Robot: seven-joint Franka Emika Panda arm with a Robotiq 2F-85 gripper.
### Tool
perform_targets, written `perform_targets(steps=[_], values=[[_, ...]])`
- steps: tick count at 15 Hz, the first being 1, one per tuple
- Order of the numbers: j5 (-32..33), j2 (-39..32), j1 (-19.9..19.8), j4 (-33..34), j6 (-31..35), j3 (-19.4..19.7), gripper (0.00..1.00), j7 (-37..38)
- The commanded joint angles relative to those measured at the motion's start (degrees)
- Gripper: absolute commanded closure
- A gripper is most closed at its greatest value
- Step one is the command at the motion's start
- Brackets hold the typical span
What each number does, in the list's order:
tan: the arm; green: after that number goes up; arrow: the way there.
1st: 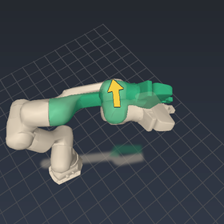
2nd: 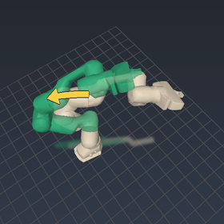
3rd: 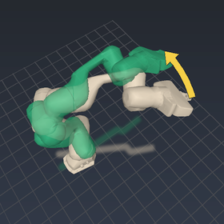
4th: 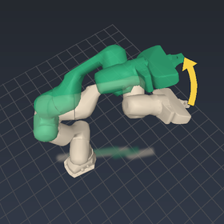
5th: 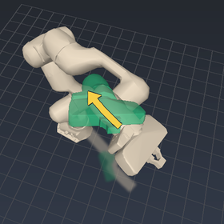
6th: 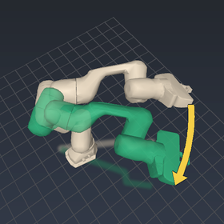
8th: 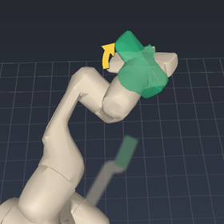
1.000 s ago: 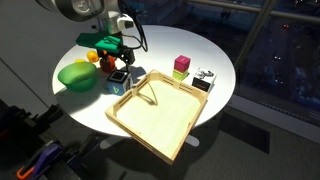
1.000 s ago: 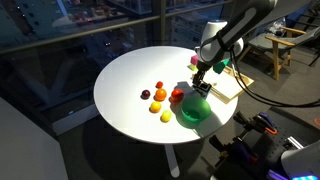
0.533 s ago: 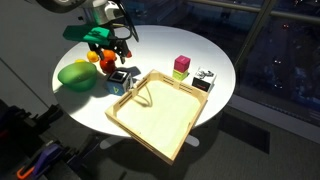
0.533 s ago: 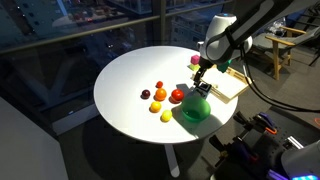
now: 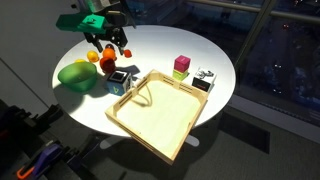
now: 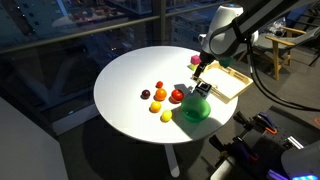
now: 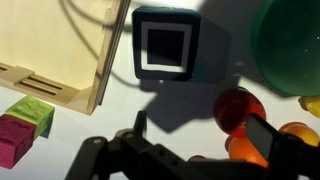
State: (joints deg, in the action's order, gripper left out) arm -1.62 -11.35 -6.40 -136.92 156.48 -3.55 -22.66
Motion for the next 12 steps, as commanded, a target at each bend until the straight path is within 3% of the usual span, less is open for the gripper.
perform_targets(steps=[1, 8, 12], values=[[-1.6, 3.0, -0.1, -0.7, -0.7, -0.2, 0.00, -1.6], [-2.2, 4.6, 0.3, -0.5, -0.6, 0.2, 0.00, -1.7], [-2.3, 3.9, 0.5, 0.8, -4.2, 0.7, 0.00, -0.4]])
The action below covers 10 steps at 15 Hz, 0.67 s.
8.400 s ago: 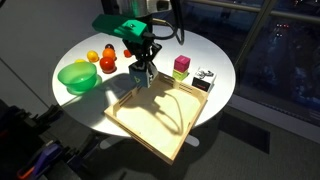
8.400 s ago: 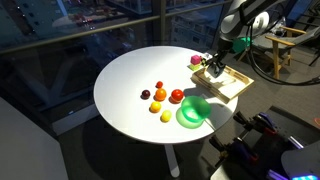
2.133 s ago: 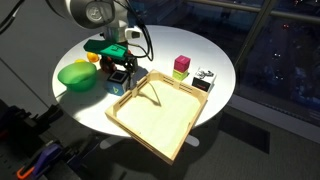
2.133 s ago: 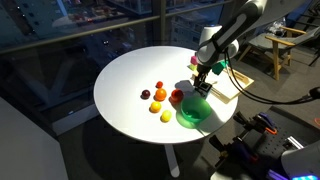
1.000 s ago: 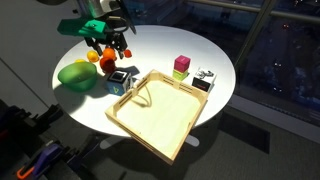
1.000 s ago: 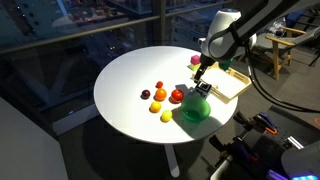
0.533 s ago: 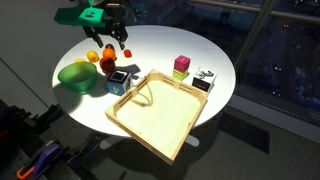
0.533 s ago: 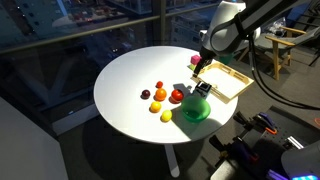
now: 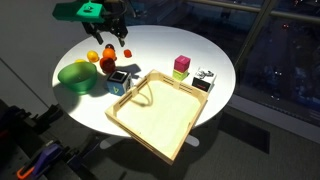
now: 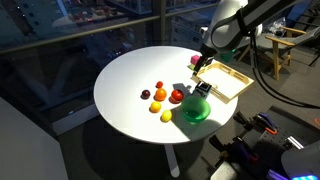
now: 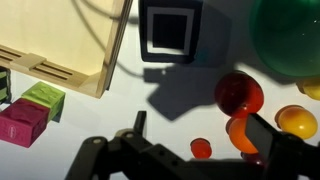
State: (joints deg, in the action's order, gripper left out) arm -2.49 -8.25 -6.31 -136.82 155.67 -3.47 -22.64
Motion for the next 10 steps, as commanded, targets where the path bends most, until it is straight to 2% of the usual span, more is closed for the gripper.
perform_targets(steps=[1, 10], values=[[-1.7, 0.6, 0.4, 1.1, -4.5, 0.7, 0.00, -0.4], [-3.3, 0.8, 0.5, 3.4, -11.4, 1.3, 0.00, -0.2]])
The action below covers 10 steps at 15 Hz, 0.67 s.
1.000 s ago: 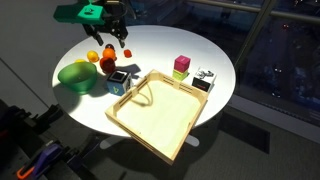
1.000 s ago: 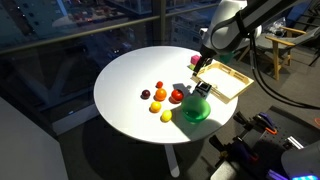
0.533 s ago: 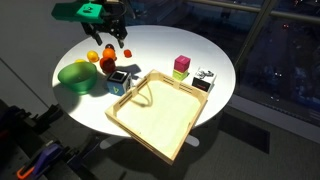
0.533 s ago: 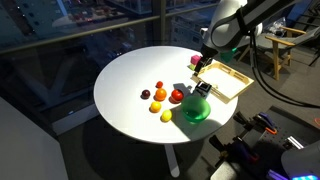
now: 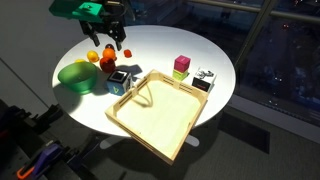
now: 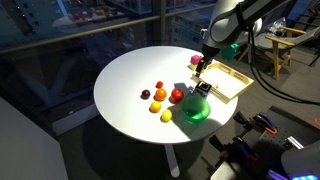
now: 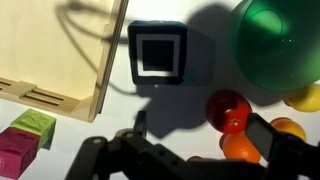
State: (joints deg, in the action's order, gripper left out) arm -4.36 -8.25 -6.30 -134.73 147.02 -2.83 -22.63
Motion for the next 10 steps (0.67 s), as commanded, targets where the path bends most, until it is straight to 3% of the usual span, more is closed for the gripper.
perform_targets(steps=[1, 10], values=[[-1.4, 1.0, 0.6, 1.5, -3.1, 0.7, 0.00, -0.1], [-1.1, 4.7, 1.8, 1.2, -3.5, 0.8, 0.00, 0.8]])
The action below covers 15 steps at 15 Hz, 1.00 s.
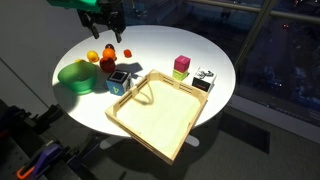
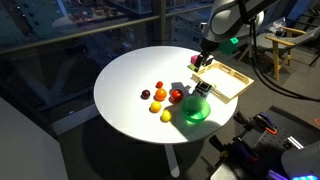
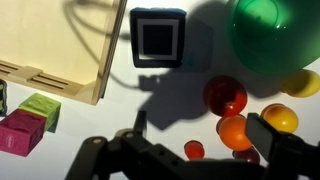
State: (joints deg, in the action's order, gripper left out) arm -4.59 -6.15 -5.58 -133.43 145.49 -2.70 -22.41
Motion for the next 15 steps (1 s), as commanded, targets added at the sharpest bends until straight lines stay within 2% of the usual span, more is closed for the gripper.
perform_targets(steps=[1, 3, 15], values=[[-0.8, 3.0, 1.2, -0.1, -2.0, 0.7, 0.00, 0.7], [-0.1, 1.4, 1.4, 0.1, -0.3, 1.0, 0.00, 0.4], [-0.3, 2.2, 1.6, -0.5, 0.0, 0.9, 0.00, 0.1]])
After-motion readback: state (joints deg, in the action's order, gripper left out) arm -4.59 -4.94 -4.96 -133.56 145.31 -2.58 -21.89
